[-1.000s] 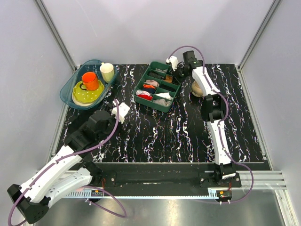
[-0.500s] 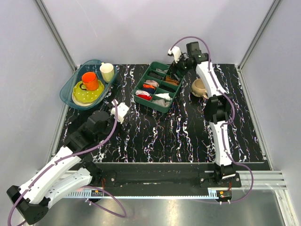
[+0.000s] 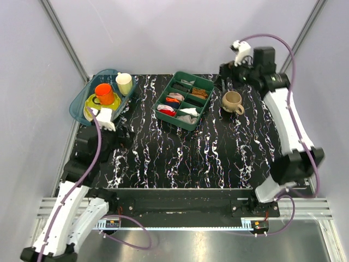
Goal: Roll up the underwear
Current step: Place the underwear in the storage box, then reset both arms
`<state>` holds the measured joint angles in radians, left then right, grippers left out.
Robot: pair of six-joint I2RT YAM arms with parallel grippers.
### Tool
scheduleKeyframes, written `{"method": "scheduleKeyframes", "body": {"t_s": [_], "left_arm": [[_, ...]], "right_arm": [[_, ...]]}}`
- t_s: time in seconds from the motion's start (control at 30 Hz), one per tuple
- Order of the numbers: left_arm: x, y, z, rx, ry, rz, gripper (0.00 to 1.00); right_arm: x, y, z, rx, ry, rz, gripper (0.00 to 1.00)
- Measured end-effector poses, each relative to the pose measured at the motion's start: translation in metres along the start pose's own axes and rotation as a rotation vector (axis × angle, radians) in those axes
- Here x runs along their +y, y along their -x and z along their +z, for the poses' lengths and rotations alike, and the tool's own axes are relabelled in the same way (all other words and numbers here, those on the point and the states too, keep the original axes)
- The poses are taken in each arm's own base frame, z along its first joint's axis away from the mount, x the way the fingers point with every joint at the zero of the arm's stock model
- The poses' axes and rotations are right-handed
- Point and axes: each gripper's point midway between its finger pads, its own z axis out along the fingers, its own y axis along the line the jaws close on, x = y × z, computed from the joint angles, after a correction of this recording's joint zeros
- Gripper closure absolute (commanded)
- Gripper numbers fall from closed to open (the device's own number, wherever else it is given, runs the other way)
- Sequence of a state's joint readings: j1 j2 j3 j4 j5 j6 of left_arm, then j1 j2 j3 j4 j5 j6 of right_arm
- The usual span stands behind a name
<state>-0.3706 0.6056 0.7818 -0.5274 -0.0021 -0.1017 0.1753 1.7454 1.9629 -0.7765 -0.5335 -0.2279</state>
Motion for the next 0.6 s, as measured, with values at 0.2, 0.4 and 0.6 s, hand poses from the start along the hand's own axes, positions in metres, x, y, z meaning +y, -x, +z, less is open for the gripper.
{"method": "scheduleKeyframes", "body": {"t_s": [0.2, 0.4, 0.6], "left_arm": [[0.026, -0.004, 0.004, 0.043, 0.059, -0.202, 0.01], [0.01, 0.01, -0.01, 0.038, -0.005, -0.264, 0.01], [0.002, 0.016, -0.031, -0.004, -0.025, -0.275, 0.01]], "right_arm": [[-0.003, -0.03, -0.083, -0.147, -0.337, 0.138, 0.0], [0.009, -0.02, -0.173, -0.365, -0.543, 0.137, 0.0], [0.007, -0.015, -0.206, -0.445, -0.603, 0.157, 0.0]]}}
